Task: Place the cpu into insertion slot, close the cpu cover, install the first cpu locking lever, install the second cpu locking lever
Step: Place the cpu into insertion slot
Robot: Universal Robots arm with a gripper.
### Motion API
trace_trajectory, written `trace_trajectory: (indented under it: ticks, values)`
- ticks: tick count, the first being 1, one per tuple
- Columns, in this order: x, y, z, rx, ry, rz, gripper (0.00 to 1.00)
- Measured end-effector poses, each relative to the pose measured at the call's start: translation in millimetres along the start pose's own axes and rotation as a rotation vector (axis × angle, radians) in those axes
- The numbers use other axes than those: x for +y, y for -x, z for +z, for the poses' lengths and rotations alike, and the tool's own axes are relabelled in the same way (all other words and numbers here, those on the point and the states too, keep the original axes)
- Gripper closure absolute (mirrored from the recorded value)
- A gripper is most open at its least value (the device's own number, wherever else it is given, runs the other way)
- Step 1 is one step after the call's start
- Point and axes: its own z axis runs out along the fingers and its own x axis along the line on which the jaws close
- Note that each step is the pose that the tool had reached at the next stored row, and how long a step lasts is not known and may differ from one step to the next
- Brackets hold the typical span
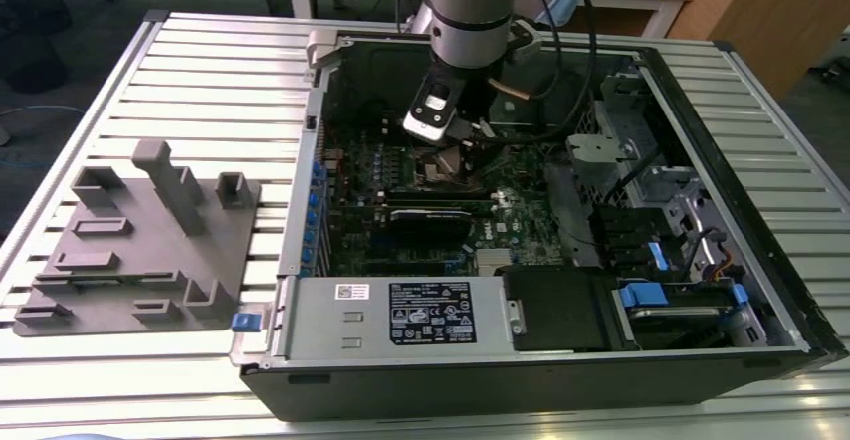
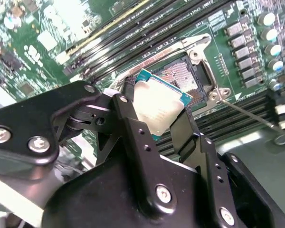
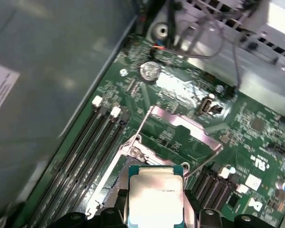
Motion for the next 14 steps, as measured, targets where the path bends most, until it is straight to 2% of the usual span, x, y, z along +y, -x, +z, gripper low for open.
trace_trajectory:
  ticks: [5, 12, 14]
  values:
    - [0.0, 0.0, 0.3, -0.0074, -0.0007, 0.087, 0.46]
    - [0.0, 0.0, 0.0, -0.0082, -0.0010, 0.094, 0.46]
    - [0.3, -0.1, -2.4, -0.0081, -0.0008, 0.095, 0.46]
